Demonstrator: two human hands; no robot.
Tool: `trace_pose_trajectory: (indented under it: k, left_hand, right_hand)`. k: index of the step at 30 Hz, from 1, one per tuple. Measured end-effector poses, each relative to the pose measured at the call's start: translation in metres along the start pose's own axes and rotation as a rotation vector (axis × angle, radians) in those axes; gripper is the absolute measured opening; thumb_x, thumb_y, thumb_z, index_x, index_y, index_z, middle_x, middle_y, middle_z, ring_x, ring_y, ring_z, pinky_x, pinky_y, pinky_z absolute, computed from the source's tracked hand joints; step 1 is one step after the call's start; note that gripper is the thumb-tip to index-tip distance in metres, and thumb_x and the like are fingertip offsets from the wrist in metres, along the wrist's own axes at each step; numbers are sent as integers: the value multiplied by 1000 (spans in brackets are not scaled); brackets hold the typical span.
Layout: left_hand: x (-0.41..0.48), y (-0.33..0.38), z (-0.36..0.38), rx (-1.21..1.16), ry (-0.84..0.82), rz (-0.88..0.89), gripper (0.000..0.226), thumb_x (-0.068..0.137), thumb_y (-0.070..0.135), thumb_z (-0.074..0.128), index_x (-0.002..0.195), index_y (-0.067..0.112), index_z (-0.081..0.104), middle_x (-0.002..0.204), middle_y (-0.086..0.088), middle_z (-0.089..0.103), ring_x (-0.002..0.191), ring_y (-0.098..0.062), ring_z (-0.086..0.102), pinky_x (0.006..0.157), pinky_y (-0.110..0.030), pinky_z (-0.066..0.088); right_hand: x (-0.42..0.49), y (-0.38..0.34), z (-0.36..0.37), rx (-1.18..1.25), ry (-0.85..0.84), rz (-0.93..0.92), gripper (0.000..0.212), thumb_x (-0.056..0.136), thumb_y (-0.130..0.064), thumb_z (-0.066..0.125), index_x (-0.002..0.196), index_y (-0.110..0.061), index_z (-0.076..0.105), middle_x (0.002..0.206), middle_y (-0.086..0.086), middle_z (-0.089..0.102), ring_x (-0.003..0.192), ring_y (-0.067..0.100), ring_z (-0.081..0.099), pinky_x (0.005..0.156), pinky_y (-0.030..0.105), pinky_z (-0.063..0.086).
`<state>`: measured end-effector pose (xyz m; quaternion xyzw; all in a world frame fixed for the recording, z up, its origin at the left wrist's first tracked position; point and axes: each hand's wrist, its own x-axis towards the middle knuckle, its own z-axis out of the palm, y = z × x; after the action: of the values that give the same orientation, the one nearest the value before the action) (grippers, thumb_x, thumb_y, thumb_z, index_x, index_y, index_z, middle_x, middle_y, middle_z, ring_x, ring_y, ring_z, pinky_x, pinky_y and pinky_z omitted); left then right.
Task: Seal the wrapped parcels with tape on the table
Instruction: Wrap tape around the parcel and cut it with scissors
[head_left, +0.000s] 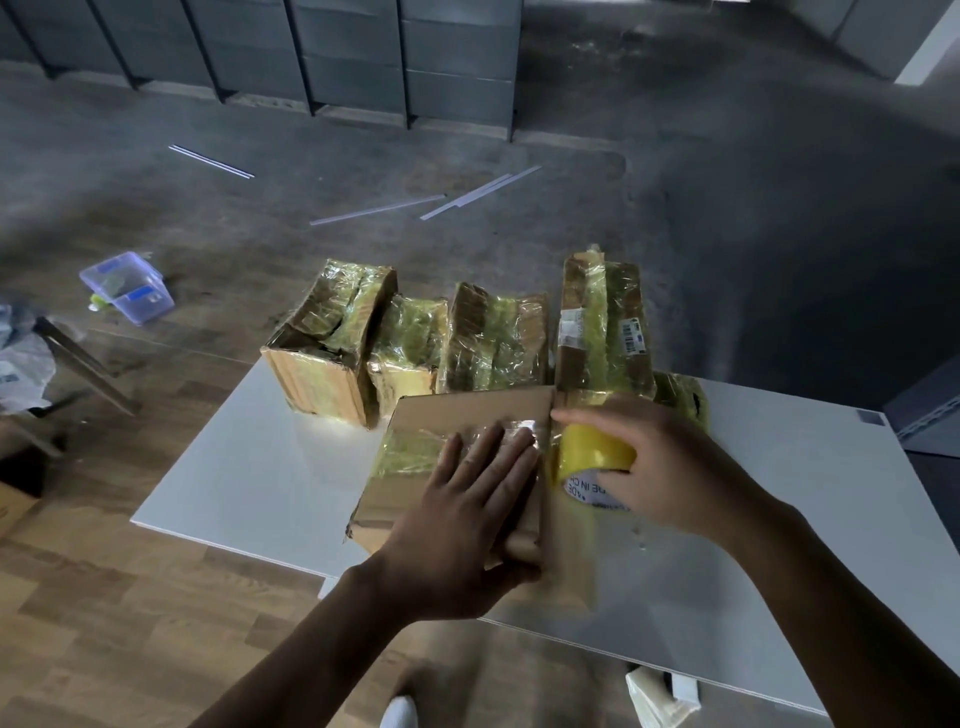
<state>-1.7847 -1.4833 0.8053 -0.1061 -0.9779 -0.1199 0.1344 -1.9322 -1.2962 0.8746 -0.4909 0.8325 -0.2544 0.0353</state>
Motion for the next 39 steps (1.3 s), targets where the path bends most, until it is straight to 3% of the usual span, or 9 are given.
trace_pose_trajectory:
  k: [5,10,13,17,20,27,29,34,39]
  left_hand:
    - [-18,-14,-1,-125,158,-64,94,84,53,66,150,2,23,160,-13,15,148,-35,10,110,-64,24]
    - [-36,-40,-10,-217,162,-95,89,85,54,65,153,18,20,161,-12,14,148,-32,11,110,-63,26]
    - [-45,-52,-8,-262,185,-87,87,85,53,64,152,17,21,160,-14,15,148,-34,12,108,-64,28]
    - [-62,-67,0,-371,242,-92,89,82,43,70,151,15,21,160,-15,13,147,-37,13,105,-68,29]
    - [-68,-71,7,-437,251,-101,89,82,43,70,151,17,21,160,-14,13,147,-37,14,106,-68,29]
    - [-93,-100,-1,-546,179,-263,91,78,57,70,149,38,18,161,3,10,146,-17,21,110,-36,39]
    - [-96,-103,-13,-416,110,-280,91,77,62,66,149,36,18,162,6,7,146,-9,19,110,-28,38]
    - [-88,-103,-35,220,-66,-190,109,71,74,55,152,10,21,160,-11,15,149,-25,-1,117,-46,6]
    - [-71,-90,-21,364,-148,-177,135,45,78,75,146,-2,33,153,-23,27,142,-38,24,116,-53,23]
  right_hand:
    - [16,-6,14,17,41,-61,67,83,-14,68,139,-40,42,117,-4,53,101,11,54,79,25,50]
    - [25,-16,43,235,125,-68,60,88,-18,60,136,-46,37,124,-18,45,105,-2,48,82,6,39]
    - [32,-16,39,120,68,-120,57,85,-26,52,138,-40,39,111,-18,43,93,3,49,75,8,38]
    - [20,1,33,-175,-115,-67,70,76,-22,76,133,-45,42,98,-9,40,74,11,52,59,8,30]
    - [13,-2,42,-173,-224,-7,70,80,-19,71,138,-46,42,96,-7,42,73,10,50,57,10,32]
    - [32,-35,65,-209,-181,-45,68,78,-13,68,138,-38,48,90,-7,36,63,8,39,53,8,17]
    - [39,-42,72,-212,-171,-41,64,80,-13,66,138,-37,49,90,-7,36,62,7,36,52,8,16]
    - [51,-53,79,-211,-168,-41,60,86,-15,59,140,-38,46,97,-2,44,68,9,37,54,9,17]
    - [58,-60,88,-202,-178,-39,61,87,-15,58,142,-36,43,94,-4,39,72,11,41,53,11,21]
